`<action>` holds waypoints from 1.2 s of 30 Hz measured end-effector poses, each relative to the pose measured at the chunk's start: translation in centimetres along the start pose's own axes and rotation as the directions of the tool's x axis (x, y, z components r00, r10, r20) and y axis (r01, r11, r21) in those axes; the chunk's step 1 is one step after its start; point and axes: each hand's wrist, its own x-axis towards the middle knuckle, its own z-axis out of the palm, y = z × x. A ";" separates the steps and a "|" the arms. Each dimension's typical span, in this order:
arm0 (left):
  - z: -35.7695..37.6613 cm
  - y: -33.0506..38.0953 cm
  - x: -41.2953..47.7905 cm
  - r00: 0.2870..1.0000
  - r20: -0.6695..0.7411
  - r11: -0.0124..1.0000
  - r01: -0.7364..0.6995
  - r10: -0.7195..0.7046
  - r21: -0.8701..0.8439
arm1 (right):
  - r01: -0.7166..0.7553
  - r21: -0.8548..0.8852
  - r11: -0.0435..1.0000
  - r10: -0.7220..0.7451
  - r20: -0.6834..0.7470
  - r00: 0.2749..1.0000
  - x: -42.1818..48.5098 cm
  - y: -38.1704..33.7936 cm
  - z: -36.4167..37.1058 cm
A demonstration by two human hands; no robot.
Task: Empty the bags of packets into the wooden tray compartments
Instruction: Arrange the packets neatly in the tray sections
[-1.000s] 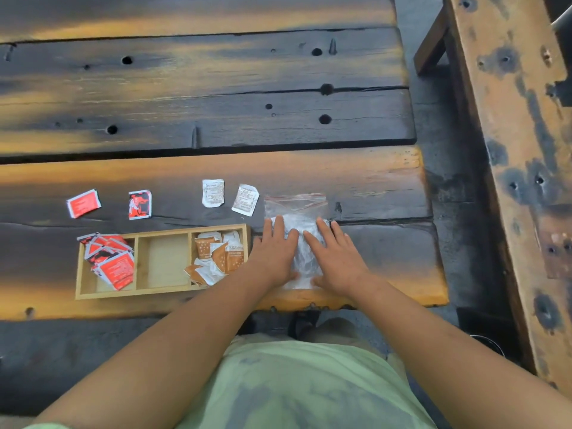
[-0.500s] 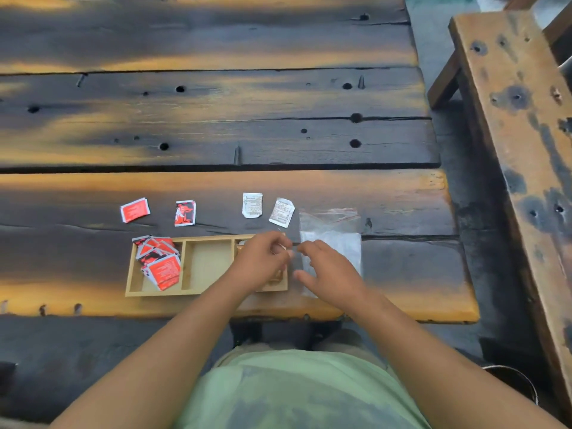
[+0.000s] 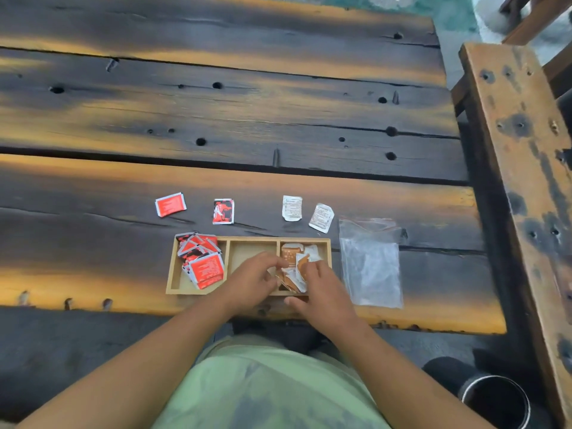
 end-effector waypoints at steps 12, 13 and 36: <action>1.7 -1.5 1.8 0.983 0.092 0.943 -0.180 0.161 0.279 | -0.042 -0.012 0.999 0.042 -0.002 0.999 0.5 -1.2 -0.6; 1.9 -1.5 1.9 0.985 0.092 0.947 -0.169 0.149 0.272 | -0.040 0.004 0.999 0.040 0.005 0.999 0.4 -1.0 -0.7; 4.0 -0.8 3.4 0.993 -0.105 0.907 -0.006 0.056 0.422 | 0.042 -0.067 0.997 -0.043 -0.009 0.999 3.3 0.9 -1.7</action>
